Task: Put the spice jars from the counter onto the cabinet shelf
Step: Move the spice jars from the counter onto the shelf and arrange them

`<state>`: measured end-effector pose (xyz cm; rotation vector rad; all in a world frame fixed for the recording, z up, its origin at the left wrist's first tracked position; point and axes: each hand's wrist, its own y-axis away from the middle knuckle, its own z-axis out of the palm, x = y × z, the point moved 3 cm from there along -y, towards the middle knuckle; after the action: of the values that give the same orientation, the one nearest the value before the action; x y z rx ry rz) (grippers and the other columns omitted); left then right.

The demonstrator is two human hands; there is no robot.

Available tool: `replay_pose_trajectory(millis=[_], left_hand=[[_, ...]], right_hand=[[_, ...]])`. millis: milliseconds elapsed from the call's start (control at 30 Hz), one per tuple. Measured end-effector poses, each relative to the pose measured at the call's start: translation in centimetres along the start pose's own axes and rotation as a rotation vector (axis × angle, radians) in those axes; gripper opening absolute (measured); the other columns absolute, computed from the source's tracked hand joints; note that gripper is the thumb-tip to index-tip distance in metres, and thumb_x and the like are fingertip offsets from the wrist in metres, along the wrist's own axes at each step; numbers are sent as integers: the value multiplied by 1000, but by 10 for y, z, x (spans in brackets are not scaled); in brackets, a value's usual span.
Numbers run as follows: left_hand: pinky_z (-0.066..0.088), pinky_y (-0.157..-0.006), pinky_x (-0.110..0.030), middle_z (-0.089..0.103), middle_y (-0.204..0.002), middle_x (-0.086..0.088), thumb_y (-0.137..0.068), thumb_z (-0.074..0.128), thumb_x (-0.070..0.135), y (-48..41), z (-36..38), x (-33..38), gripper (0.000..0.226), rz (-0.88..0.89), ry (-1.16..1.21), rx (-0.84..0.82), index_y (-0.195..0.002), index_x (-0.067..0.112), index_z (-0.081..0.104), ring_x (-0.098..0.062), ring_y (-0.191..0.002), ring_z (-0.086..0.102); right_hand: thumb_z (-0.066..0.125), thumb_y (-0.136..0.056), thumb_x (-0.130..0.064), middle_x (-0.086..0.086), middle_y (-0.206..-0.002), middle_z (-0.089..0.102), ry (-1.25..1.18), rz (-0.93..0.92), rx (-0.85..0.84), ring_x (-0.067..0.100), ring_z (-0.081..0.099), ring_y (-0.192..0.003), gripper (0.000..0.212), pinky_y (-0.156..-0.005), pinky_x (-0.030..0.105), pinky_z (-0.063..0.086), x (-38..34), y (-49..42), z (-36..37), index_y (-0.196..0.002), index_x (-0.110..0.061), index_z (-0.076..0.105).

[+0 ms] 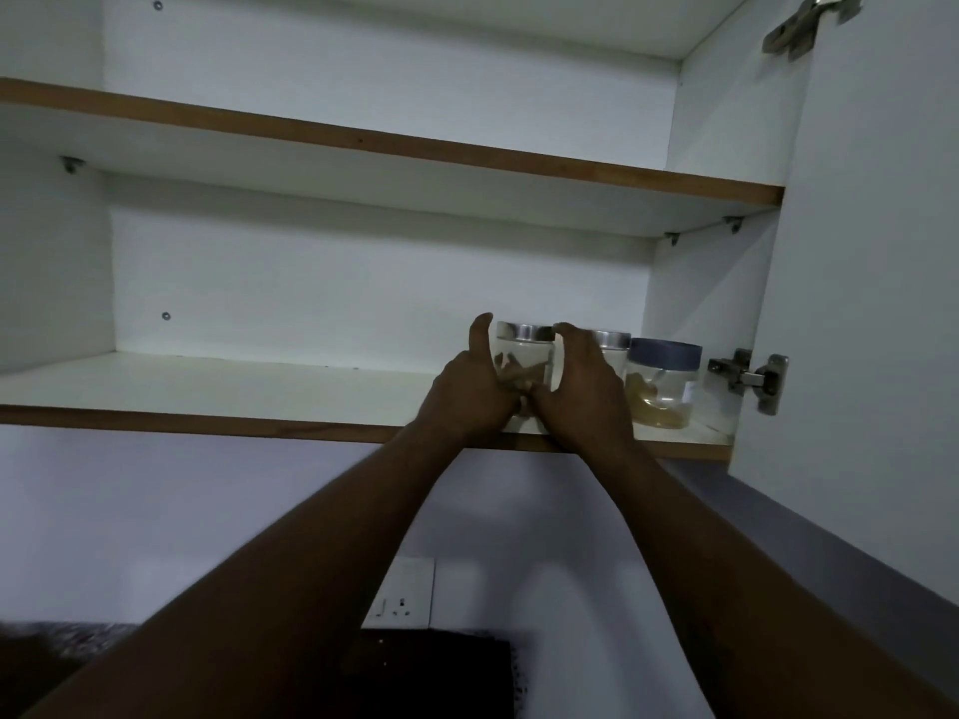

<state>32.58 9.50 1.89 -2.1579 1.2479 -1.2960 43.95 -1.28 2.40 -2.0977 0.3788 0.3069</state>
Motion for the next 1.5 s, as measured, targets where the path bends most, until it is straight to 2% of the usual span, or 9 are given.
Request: replay_pose_trajectory(millis=[133,233,433,667,867,1033,1133,1233,1500], left_hand=[[47,-75,-23,63,-124,-9,-74,81,31,25,-25,-8,102,76,0,100,-153,32,16,-23,-110,63],[54,-81,-31,61,-120,4,-79,78,28,60,-48,-14,80,124,-4,249,-144,34,32,-14,-101,62],[58,-74,-33,64,-100,15,-90,66,31,157,-78,-64,28,127,14,241,-116,31,56,-2,-88,63],[57,-71,-32,67,-92,16,-85,67,20,286,-108,-149,22,-114,-62,119,-102,32,61,-2,-79,65],[50,-64,-31,67,-85,10,-85,66,22,397,-135,-202,10,-249,-228,20,-93,25,60,-9,-73,62],[48,-67,-28,70,-93,8,-83,67,24,477,-142,-254,17,-429,-287,-192,-99,28,67,-12,-81,66],[41,-72,-26,68,-107,5,-83,70,32,527,-141,-286,28,-584,-345,-307,-111,30,66,-14,-93,65],[43,-79,-27,63,-122,1,-83,72,36,575,-139,-312,45,-744,-389,-420,-126,30,60,-19,-106,63],[48,-98,-38,50,-142,-8,-81,72,38,647,-122,-337,74,-862,-364,-558,-148,21,43,-29,-130,50]], right_hand=[[69,-91,-29,6,-134,57,-1,-25,249,25,64,-104,49,-76,30,48,-22,22,2,-135,-18,51],[66,-90,-30,-3,-113,64,-103,-166,350,12,63,-90,33,-69,23,44,-53,49,5,-120,-18,60],[64,-87,-28,-19,-89,64,-269,-182,68,-1,60,-71,18,-66,21,48,-103,129,60,-104,-32,63],[68,-85,-28,-22,-91,67,-368,-106,-288,2,63,-68,20,-69,31,55,-142,245,143,-102,-36,60],[61,-85,-24,-8,-88,65,-352,-186,-526,15,63,-78,9,-69,39,52,-183,345,199,-92,-27,57],[64,-88,-28,-8,-88,63,-347,-209,-813,15,61,-79,9,-67,34,49,-202,428,235,-94,-27,58],[71,-86,-31,-6,-100,65,-313,-184,-1028,14,60,-88,27,-73,29,43,-205,476,260,-111,-26,59],[72,-85,-38,-5,-115,64,-209,-116,-1218,16,63,-102,45,-85,36,53,-206,516,285,-126,-30,55],[80,-76,-49,1,-147,53,-73,-45,-1316,23,52,-134,84,-104,39,44,-215,595,329,-147,-28,41]])
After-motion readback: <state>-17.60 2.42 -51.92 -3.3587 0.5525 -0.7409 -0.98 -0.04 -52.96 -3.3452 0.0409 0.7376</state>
